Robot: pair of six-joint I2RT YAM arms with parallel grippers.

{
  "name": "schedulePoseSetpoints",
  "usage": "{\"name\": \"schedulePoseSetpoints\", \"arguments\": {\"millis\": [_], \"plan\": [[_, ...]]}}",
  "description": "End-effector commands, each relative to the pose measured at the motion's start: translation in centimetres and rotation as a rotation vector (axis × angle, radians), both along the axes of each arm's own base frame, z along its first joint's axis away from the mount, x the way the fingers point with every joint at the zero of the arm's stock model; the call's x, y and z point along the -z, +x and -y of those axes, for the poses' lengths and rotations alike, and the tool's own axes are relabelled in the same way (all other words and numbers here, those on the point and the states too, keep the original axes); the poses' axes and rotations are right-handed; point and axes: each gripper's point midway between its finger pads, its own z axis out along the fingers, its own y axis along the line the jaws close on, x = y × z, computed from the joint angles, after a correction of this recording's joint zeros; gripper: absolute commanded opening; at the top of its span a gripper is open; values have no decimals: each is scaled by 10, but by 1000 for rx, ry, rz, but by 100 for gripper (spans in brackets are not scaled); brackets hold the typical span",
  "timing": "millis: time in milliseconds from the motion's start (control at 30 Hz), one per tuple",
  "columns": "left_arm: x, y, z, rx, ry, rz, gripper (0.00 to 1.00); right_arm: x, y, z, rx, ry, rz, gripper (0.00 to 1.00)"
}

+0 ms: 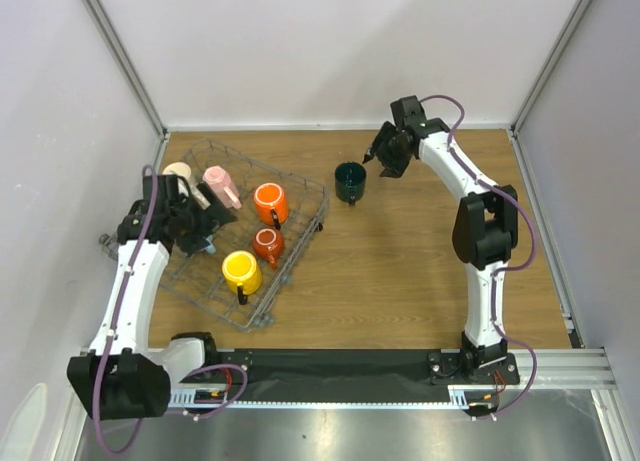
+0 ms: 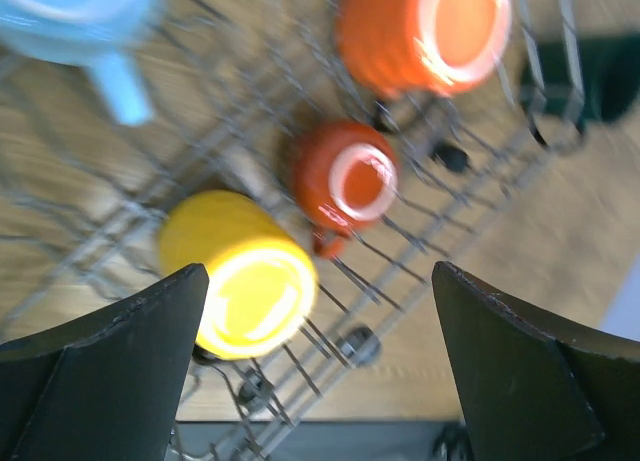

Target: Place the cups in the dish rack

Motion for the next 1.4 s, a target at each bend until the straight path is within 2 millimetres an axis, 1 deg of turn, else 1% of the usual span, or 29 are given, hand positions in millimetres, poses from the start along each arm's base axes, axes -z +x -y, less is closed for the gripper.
{"name": "schedulePoseSetpoints", "arguments": {"millis": [0,33,67,133,167,233,433,533,567,633,667,733,767,833,867,900,933,967,1000,1033,1067,1100,1133,1167,1200,1233,1267,1333,1367], "plan": [[-30,0,33,112,-89,98,100,-2,13,-13,-20,-10,41,63],[-35,-1,40,141,-114,114,100,6,13,-14,-25,-17,24,62],[-44,0,43,152,-123,144,100,8,12,-21,-38,-18,25,62],[-51,-2,55,202,-141,166,100,17,13,-26,-49,-20,15,61],[-61,-1,61,234,-154,193,100,21,12,-28,-52,-21,10,61],[-70,-1,66,258,-156,222,100,26,13,-31,-53,-20,1,58],[-102,-5,81,329,-199,312,100,56,7,-35,-39,-32,-75,51],[-117,-9,84,344,-218,355,100,66,7,-36,-43,-37,-89,40],[-121,-10,86,352,-226,365,100,69,7,-35,-43,-42,-97,39],[-132,-11,93,382,-260,394,100,70,7,-36,-50,-44,-100,30],[-136,-12,96,402,-277,407,100,69,7,-36,-60,-51,-98,23],[-150,-12,106,450,-328,455,100,63,7,-35,-67,-46,-89,15],[-155,-12,110,469,-337,475,100,59,8,-32,-69,-43,-84,2],[-163,-15,119,518,-373,498,100,40,7,-30,-85,-17,-57,0],[-170,-13,125,545,-388,528,100,34,9,-22,-84,-9,-51,0],[-173,-12,130,564,-402,539,100,13,6,-22,-114,26,-22,0],[-176,-14,137,597,-432,546,100,3,4,-19,-123,46,-13,0],[-180,-17,144,629,-452,560,100,-2,3,-8,-117,68,-10,0],[-190,-12,151,665,-465,615,100,-17,-4,-10,-156,131,1,0],[-193,-16,159,700,-510,613,100,-45,-10,-7,-167,183,43,0],[-196,-19,169,741,-540,625,100,-47,-14,4,-163,231,42,0],[-209,-15,176,785,-554,696,100,-66,-27,-3,-226,335,47,0],[-214,-16,181,808,-577,704,100,-77,-36,-4,-240,397,46,0],[-220,-20,190,855,-597,722,100,-107,-46,-3,-274,447,105,0],[-223,-16,196,883,-607,741,100,-113,-63,-4,-316,520,74,0],[-235,-16,199,908,-618,779,100,-127,-73,-5,-345,554,90,0],[-237,-16,202,924,-631,780,100,-151,-86,-6,-373,585,130,0],[-245,-10,208,952,-682,800,100,-169,-110,-9,-422,658,130,0],[-248,-10,211,969,-703,804,100,-202,-121,-10,-444,708,202,0]]}}
